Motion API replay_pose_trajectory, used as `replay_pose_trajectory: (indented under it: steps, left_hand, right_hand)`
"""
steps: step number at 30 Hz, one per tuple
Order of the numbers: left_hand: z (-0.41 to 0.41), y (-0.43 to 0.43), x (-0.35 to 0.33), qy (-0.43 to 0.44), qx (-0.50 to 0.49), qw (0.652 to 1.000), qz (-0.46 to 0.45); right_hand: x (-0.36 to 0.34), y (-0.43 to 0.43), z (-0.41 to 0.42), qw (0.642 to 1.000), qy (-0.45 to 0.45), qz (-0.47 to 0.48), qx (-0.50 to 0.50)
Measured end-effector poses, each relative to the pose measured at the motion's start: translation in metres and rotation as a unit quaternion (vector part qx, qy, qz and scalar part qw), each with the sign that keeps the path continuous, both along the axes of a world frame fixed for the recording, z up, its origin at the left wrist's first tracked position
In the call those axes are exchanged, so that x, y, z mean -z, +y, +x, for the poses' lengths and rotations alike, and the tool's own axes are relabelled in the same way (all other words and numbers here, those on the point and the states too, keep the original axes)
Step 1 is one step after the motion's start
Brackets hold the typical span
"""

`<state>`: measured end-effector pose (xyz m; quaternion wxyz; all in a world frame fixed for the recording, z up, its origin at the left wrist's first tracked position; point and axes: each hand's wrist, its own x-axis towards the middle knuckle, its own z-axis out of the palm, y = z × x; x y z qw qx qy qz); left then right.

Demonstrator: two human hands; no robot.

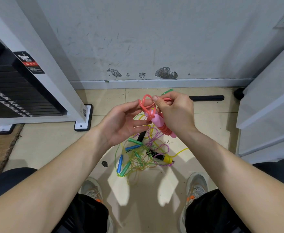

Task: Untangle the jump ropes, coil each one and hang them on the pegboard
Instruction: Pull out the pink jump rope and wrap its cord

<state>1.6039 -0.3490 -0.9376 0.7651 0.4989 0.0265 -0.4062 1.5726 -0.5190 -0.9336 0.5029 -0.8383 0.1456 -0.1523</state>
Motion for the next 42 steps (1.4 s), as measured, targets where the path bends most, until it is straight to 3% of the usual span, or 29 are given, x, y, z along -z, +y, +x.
replay_pose_trajectory:
  steps: [7, 13, 15, 21, 27, 35, 39, 42]
  left_hand:
    - [0.000, 0.002, 0.001, 0.033, 0.005, 0.999, -0.005]
    - [0.002, 0.005, -0.001, 0.030, 0.007, 1.000, -0.004]
    - [0.001, 0.005, -0.001, 0.027, 0.003, 1.000, 0.000]
    - [0.002, 0.006, -0.004, 0.014, 0.022, 1.000, 0.004]
    - [0.002, 0.004, -0.003, -0.020, 0.036, 0.998, 0.037]
    - [0.005, 0.006, -0.007, -0.091, 0.045, 0.987, 0.124]
    - [0.003, 0.005, -0.006, -0.122, 0.050, 0.981, 0.144]
    - [0.002, 0.005, -0.004, -0.126, 0.048, 0.980, 0.148]
  right_hand:
    - [0.002, -0.008, 0.001, 0.997, 0.022, 0.008, -0.078]
    - [0.001, -0.014, 0.001, 0.983, -0.008, -0.059, -0.174]
    - [-0.001, -0.017, 0.002, 0.982, -0.016, -0.028, -0.186]
    - [0.000, -0.012, 0.000, 0.987, -0.052, -0.009, -0.155]
    - [0.001, -0.008, 0.000, 0.988, -0.044, -0.071, -0.133]
    - [0.009, -0.002, 0.002, 0.993, 0.019, 0.068, -0.098]
    - [0.006, -0.005, 0.001, 0.970, 0.062, 0.196, -0.126]
    - [0.008, -0.006, 0.001, 0.963, 0.059, 0.224, -0.140]
